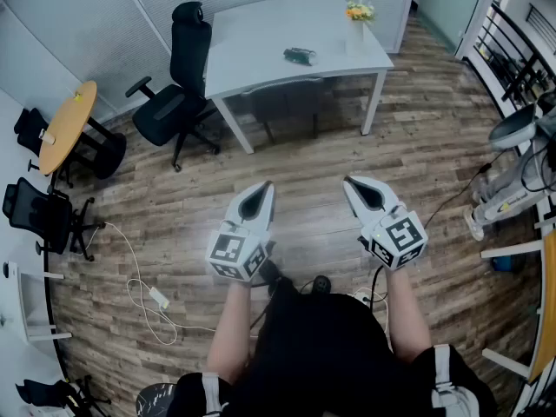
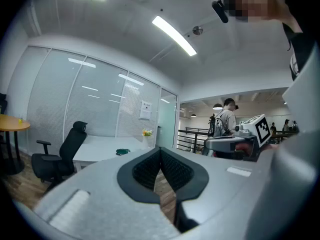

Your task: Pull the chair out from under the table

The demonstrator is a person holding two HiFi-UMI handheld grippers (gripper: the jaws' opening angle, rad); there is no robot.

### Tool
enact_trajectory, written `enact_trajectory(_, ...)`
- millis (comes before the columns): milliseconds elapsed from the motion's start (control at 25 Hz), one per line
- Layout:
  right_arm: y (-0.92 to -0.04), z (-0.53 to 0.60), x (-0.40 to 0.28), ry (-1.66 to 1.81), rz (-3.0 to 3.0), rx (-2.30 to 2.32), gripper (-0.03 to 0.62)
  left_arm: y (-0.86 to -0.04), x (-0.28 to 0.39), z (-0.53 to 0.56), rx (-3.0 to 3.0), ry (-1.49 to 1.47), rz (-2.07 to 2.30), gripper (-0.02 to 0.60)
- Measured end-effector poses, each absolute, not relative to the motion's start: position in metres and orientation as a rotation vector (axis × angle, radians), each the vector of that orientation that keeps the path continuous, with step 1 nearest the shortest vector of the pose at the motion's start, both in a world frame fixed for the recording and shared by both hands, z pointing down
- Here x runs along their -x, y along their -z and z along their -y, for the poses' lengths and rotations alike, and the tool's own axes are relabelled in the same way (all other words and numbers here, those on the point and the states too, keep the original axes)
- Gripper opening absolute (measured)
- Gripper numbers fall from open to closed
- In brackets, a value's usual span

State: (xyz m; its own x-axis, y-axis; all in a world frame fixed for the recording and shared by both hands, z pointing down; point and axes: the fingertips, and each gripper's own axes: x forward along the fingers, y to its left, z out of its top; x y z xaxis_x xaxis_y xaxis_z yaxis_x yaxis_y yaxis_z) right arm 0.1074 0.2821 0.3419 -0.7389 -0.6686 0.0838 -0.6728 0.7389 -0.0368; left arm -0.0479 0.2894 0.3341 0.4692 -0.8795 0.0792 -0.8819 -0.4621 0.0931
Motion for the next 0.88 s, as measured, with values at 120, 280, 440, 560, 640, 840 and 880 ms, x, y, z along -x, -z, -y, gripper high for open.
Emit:
enact_trajectory(120, -0.342, -0.28, -0.103, -0.087, 2.876, -1.091, 0.003, -0.333, 0.052, -0.287, -2.575, -0.02, 1.567, 0.011)
enact_trajectory(280, -0.342, -0.272, -0.1, -0.068, 2.853, -1.083, 0.003, -0.332, 0.059, -0.282, -2.567, -0.06, 1.56, 0.011)
enact_trajectory(440, -0.343, -0.251, -0.095, -0.023, 2.799, -1.058, 0.003, -0.324, 0.07, -0.265, -2.578, -0.11, 1.529, 0.011)
enact_trajectory(560, -0.344, -0.226, -0.096, -0.033, 2.776, -1.115, 0.003, -0.32, 0.079, -0.243, -2.591, -0.141, 1.495, 0.011)
enact_trajectory(640, -0.341, -0.203, -0.094, -0.053, 2.776, -1.162, 0.003, -0.319, 0.083, -0.221, -2.586, -0.139, 1.454, 0.011)
enact_trajectory(840, -0.329, -0.142, -0.074, -0.083, 2.768, -1.169, 0.003, -0.308, 0.082, -0.171, -2.654, -0.183, 1.336, 0.011)
enact_trajectory(880, -0.327, -0.133, -0.069, -0.088, 2.771, -1.161, 0.003, -0.305, 0.084, -0.163, -2.667, -0.181, 1.328, 0.011)
